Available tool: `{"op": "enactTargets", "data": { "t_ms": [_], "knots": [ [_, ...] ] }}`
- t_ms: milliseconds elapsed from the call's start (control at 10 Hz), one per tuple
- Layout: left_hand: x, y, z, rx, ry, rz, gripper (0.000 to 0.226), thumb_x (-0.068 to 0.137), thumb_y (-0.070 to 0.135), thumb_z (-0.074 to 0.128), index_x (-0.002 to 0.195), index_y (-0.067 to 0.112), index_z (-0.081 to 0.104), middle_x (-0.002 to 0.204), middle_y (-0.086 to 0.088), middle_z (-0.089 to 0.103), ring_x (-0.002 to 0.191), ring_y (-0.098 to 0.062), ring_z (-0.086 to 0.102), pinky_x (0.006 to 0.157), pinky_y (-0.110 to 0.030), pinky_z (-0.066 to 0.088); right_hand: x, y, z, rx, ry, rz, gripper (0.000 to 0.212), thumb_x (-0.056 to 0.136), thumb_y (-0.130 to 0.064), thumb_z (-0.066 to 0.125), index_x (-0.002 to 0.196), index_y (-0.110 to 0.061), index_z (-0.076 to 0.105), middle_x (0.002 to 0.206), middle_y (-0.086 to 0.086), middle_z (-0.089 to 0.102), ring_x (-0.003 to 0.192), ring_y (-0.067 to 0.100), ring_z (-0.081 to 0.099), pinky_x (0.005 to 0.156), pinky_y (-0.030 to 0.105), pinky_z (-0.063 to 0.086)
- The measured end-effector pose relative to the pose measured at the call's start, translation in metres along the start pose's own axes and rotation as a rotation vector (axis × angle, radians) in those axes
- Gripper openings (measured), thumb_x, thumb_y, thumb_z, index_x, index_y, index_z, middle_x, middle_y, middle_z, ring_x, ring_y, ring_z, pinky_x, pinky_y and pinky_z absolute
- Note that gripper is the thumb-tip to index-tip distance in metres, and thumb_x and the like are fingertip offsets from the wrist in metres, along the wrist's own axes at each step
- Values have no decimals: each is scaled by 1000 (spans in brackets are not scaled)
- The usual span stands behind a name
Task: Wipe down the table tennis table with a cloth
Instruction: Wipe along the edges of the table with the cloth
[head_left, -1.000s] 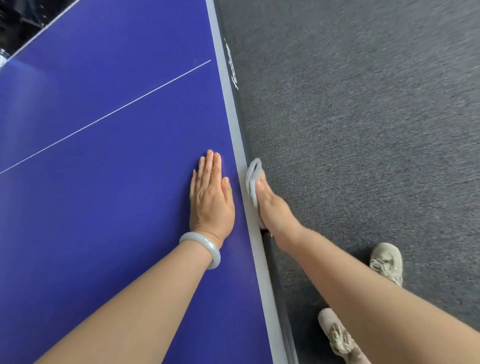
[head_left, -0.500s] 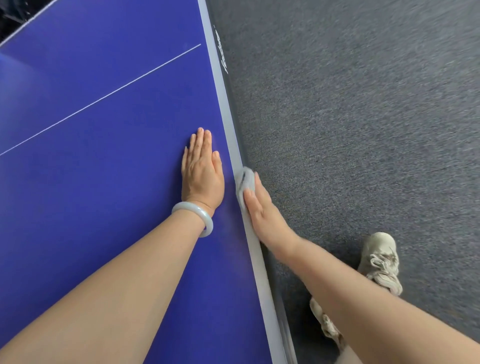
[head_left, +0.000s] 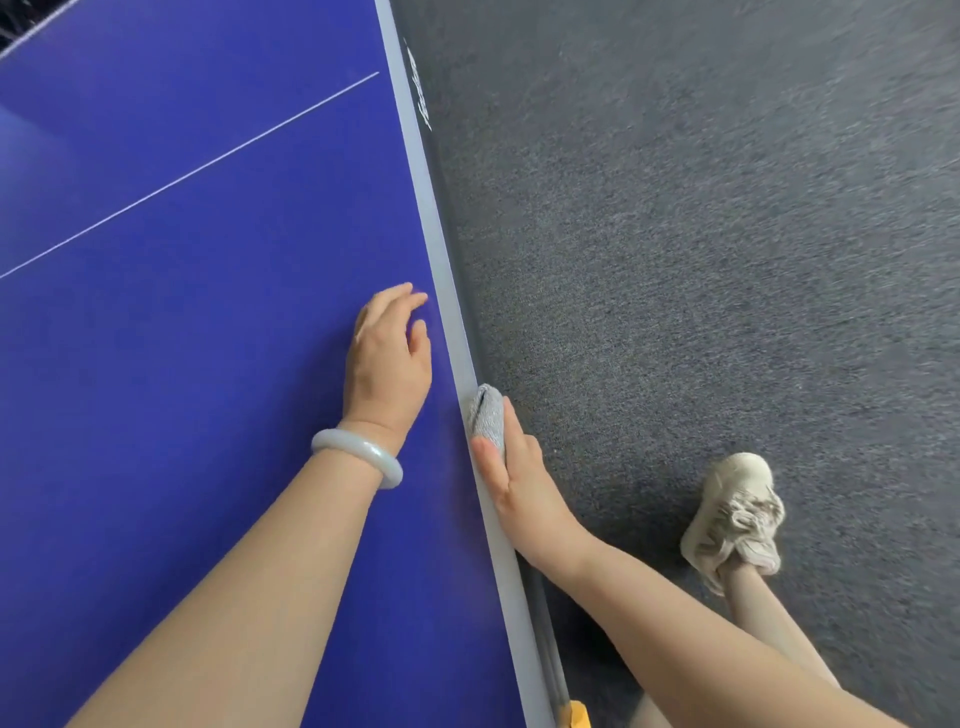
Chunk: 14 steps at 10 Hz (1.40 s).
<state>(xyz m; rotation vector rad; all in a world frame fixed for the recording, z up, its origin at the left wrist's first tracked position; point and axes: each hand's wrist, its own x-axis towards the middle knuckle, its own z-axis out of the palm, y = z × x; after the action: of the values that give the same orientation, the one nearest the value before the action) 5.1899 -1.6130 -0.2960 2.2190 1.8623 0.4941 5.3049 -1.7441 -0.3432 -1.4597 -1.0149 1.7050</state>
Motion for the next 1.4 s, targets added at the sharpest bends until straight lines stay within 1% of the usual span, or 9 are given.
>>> {"op": "enactTargets", "data": {
  "t_ms": [200, 400, 500, 600, 700, 800, 1000, 1200, 1400],
  "knots": [
    [-85, 11, 8, 127, -123, 50, 51, 103, 13, 39, 153, 7, 27, 161, -8, 20, 151, -20, 13, 123, -39, 13, -7, -6, -3, -21, -6, -20, 62, 107, -37, 33, 159, -25, 1, 159, 5, 25, 144, 21, 26, 121, 39, 19],
    [-85, 12, 9, 162, -131, 41, 51, 105, 14, 34, 154, 8, 22, 163, -7, 16, 151, -20, 9, 123, -39, 10, -98, 34, 3, -30, -119, -158, 66, 107, -17, 36, 150, -26, -14, 162, -9, -18, 150, 2, -16, 125, 30, -3],
    [-87, 13, 10, 171, -122, 42, 51, 105, 14, 32, 154, 7, 22, 163, -7, 16, 151, -20, 10, 123, -38, 10, -141, 52, -3, 8, -217, -216, 68, 107, -13, 35, 156, -12, -12, 160, 6, -28, 149, 17, -23, 124, 32, -6],
    [-87, 12, 11, 176, -125, 44, 51, 105, 13, 32, 154, 7, 22, 163, -8, 16, 151, -21, 10, 123, -39, 10, -123, 32, -8, 124, -280, -202, 46, 108, -3, 26, 151, 5, 11, 145, 42, -7, 139, 38, -11, 122, 27, 9],
    [-86, 14, 9, 183, -128, 34, 51, 105, 14, 30, 154, 7, 21, 163, -7, 14, 152, -20, 8, 123, -39, 9, -104, 33, -1, 39, -173, -190, 71, 105, -8, 40, 154, -10, -12, 162, 2, -21, 151, 12, -18, 125, 30, -3],
    [-87, 15, 8, 176, -123, 27, 50, 105, 13, 30, 154, 7, 20, 163, -7, 14, 152, -19, 8, 123, -38, 9, -139, 62, -1, -39, -284, -206, 80, 104, -9, 44, 152, -20, -20, 160, -8, -29, 148, 7, -26, 124, 34, -10],
    [-86, 18, 9, 199, -133, 12, 50, 106, 14, 28, 155, 7, 19, 164, -6, 12, 152, -19, 7, 123, -36, 7, -183, 89, -4, -198, -353, -293, 83, 102, -10, 45, 150, -23, -21, 160, -2, -32, 148, 13, -28, 124, 41, -6],
    [-86, 19, 10, 212, -149, 12, 50, 106, 14, 27, 155, 6, 17, 164, -7, 11, 152, -19, 7, 123, -37, 7, -183, 78, 11, -66, -233, -217, 88, 96, 2, 49, 154, -22, -12, 162, -7, -26, 148, 8, -26, 124, 34, -10],
    [-86, 18, 10, 215, -143, 13, 51, 106, 14, 27, 155, 6, 17, 164, -7, 11, 152, -19, 6, 123, -37, 7, -186, 75, 18, -40, -167, -204, 87, 93, -1, 50, 154, -25, -8, 164, -8, -18, 149, 6, -21, 125, 37, -5]
  ]
}}
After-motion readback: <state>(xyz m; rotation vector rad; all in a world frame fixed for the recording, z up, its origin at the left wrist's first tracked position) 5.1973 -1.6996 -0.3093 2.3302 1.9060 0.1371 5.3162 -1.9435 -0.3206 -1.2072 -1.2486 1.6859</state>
